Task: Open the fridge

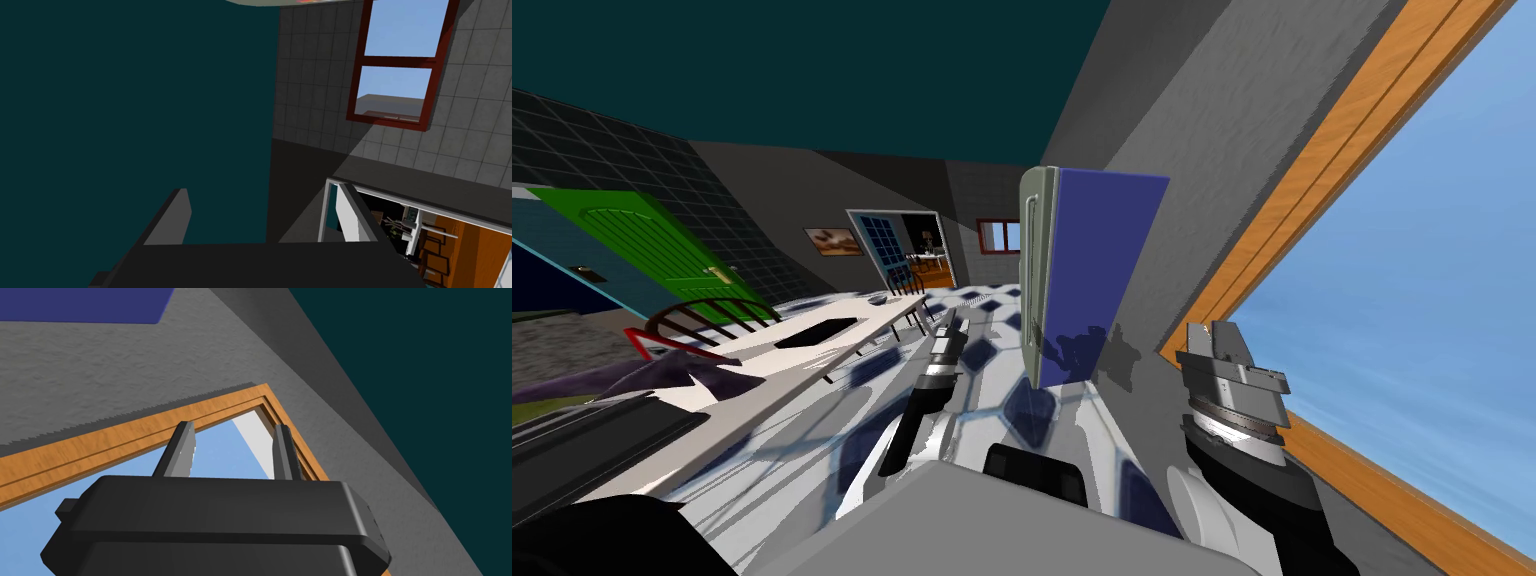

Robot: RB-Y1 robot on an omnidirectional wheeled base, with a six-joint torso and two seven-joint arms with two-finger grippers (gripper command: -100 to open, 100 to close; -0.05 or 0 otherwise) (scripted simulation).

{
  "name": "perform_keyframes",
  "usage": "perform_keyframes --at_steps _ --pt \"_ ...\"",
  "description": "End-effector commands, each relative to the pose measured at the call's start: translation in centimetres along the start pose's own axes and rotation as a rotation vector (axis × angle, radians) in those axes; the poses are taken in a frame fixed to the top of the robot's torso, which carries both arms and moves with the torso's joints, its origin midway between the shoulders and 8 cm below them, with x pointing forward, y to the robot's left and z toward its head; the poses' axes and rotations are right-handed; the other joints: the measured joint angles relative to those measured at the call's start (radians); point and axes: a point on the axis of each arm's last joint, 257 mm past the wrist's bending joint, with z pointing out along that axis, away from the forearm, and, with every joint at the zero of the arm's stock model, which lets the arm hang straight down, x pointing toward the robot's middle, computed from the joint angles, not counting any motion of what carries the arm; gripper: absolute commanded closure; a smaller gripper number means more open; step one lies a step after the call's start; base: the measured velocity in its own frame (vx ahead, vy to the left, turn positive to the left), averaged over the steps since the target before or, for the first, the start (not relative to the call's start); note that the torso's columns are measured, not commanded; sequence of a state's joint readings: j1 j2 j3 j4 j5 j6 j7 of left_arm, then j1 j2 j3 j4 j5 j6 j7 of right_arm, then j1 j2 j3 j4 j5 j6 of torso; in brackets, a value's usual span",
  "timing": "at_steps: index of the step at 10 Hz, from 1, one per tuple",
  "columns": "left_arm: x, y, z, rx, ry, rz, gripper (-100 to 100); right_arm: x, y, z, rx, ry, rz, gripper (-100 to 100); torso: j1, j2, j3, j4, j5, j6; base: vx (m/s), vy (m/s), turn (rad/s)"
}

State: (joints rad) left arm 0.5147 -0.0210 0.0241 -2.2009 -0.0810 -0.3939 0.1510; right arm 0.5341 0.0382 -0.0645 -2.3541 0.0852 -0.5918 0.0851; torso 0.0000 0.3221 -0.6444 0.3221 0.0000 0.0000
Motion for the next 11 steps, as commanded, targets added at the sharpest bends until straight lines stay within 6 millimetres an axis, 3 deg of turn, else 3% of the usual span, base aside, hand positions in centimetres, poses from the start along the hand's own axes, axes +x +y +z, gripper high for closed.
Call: perform_keyframes --at_steps 1,4,5,7,11 --pt "0.0 0.0 0.0 0.000 0.000 0.000 0 0.0 0.0 0.0 0.000 0.000 0.000 0 0.000 0.074 -0.147 0.074 0.000 0.000 0.000 0.000 0.000" --pt "0.0 0.0 0.0 0.000 0.000 0.000 0 0.0 0.0 0.0 0.000 0.000 0.000 0 0.000 0.296 -0.590 0.295 0.000 0.000 0.000 0.000 0.000" --pt "0.2 0.2 0.0 -0.006 0.032 0.017 -100 0.0 0.0 0.0 0.000 0.000 0.000 0 0.000 0.369 -0.738 0.369 0.000 0.000 0.018 -0.007 0.004" --pt "0.5 0.7 0.0 -0.017 0.072 0.038 -100 0.0 0.0 0.0 0.001 0.000 0.000 0 -0.001 0.411 -0.827 0.411 0.000 0.000 0.036 -0.025 0.007" --pt "0.3 3.1 0.1 -0.072 0.123 0.054 -100 0.0 0.0 0.0 0.001 0.000 0.000 0 -0.003 0.413 -0.833 0.415 -0.001 0.000 0.100 -0.071 0.019"
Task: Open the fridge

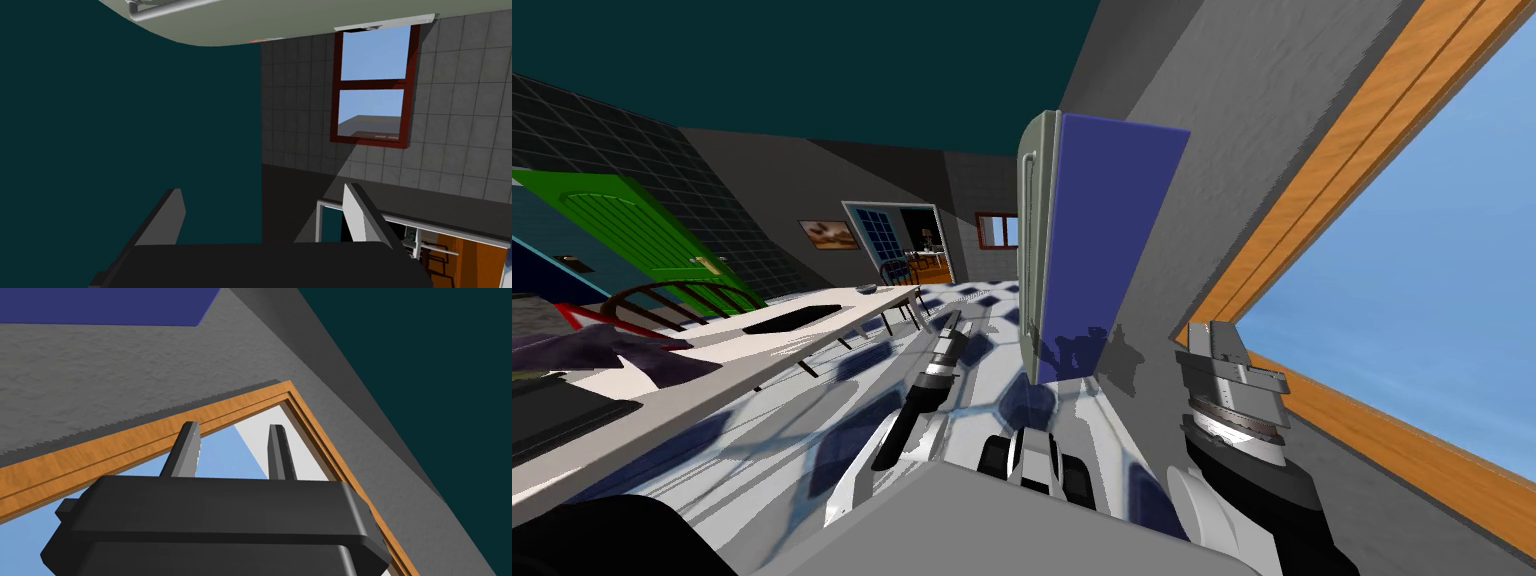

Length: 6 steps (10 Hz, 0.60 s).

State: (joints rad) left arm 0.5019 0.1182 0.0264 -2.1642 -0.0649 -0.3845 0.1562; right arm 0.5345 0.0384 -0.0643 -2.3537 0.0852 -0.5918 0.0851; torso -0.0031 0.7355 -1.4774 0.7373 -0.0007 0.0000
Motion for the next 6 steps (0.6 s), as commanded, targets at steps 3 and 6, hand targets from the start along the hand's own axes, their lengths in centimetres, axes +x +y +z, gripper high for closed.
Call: perform_keyframes --at_steps 3,6 --pt "-0.9 4.1 0.3 -0.083 0.006 -0.028 -100 0.0 0.0 0.0 0.000 0.000 0.000 0 0.003 0.001 0.001 0.000 0.001 0.000 0.184 -0.131 0.025" --pt "-1.4 5.9 0.3 -0.120 -0.009 -0.056 -100 0.0 0.0 0.0 0.000 0.000 0.000 0 0.005 0.002 0.001 0.000 0.001 0.000 0.204 -0.134 0.028"
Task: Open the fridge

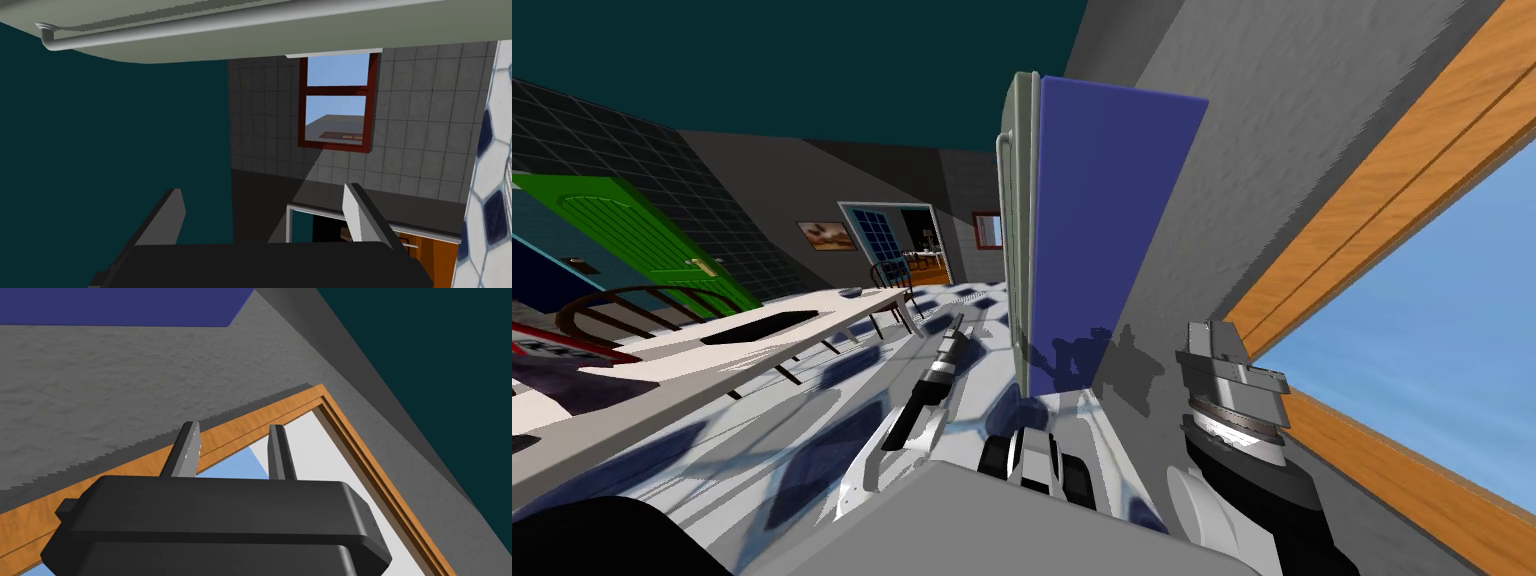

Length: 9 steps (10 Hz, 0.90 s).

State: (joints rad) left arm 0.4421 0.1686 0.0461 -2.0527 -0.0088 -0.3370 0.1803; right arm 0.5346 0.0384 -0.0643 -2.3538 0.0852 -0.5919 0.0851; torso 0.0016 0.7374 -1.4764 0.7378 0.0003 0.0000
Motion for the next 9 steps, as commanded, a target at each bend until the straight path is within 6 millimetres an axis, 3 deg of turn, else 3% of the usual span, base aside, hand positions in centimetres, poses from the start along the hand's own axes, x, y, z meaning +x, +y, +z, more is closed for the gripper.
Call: perform_keyframes --at_steps 1,9 --pt "-0.5 2.0 0.2 -0.040 -0.014 -0.028 -100 0.0 0.0 0.0 0.000 0.000 0.000 0 0.001 0.002 0.001 0.000 0.001 0.000 0.151 -0.111 0.030" --pt "-1.4 6.7 0.5 -0.120 -0.113 -0.181 -100 0.0 0.0 0.0 0.000 0.000 0.000 0 0.000 0.002 0.001 0.000 0.000 0.000 0.186 -0.141 0.027"
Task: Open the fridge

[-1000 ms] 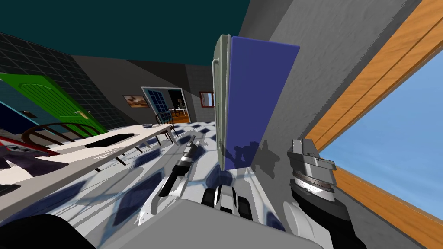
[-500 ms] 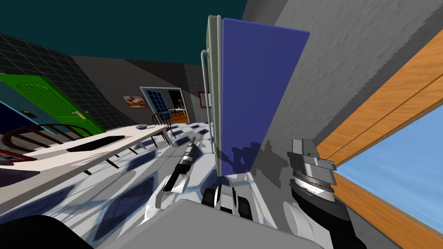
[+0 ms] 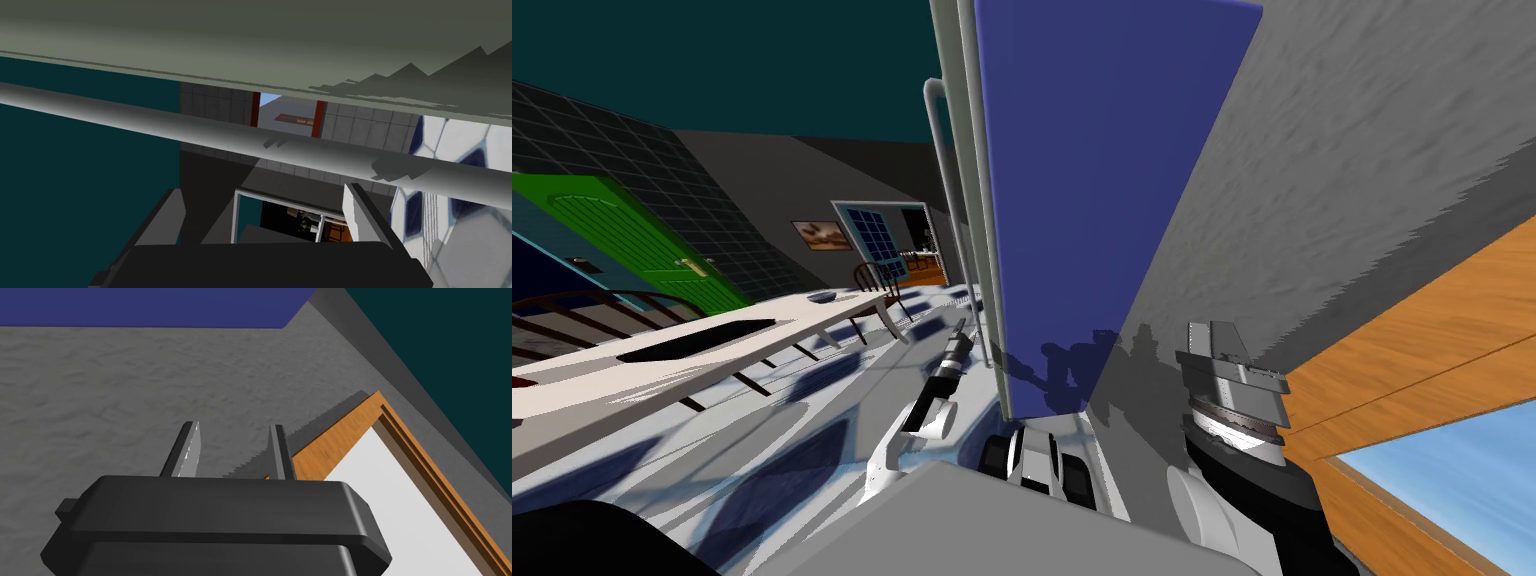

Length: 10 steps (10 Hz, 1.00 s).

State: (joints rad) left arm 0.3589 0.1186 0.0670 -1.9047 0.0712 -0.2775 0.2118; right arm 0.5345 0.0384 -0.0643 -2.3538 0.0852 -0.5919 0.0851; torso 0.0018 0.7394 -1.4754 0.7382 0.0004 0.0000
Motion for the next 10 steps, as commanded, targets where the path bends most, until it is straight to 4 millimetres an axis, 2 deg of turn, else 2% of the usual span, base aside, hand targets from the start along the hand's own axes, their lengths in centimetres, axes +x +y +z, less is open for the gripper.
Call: perform_keyframes --at_steps 1,5,9,10 --pt "0.1 1.0 -0.1 -0.010 -0.039 -0.061 -100 0.0 0.0 0.0 0.000 0.000 0.000 0 0.003 0.003 0.002 0.001 0.001 0.000 0.061 -0.029 0.047" --pt "0.8 1.9 -0.3 -0.011 -0.099 -0.155 -100 0.0 0.0 0.0 0.000 0.000 0.000 0 -0.004 -0.011 -0.006 -0.004 0.000 0.006 0.031 -0.015 0.011" --pt "0.0 0.2 -0.2 -0.003 -0.105 -0.137 -100 0.0 0.0 0.0 0.000 0.000 0.000 0 -0.002 -0.014 -0.008 0.001 -0.002 0.007 0.038 0.011 0.029" --pt "-0.4 1.2 -0.8 -0.025 -0.116 -0.131 -100 0.0 0.0 0.0 0.000 0.000 0.000 0 -0.004 -0.016 -0.010 0.001 -0.003 0.010 0.007 0.015 0.045"
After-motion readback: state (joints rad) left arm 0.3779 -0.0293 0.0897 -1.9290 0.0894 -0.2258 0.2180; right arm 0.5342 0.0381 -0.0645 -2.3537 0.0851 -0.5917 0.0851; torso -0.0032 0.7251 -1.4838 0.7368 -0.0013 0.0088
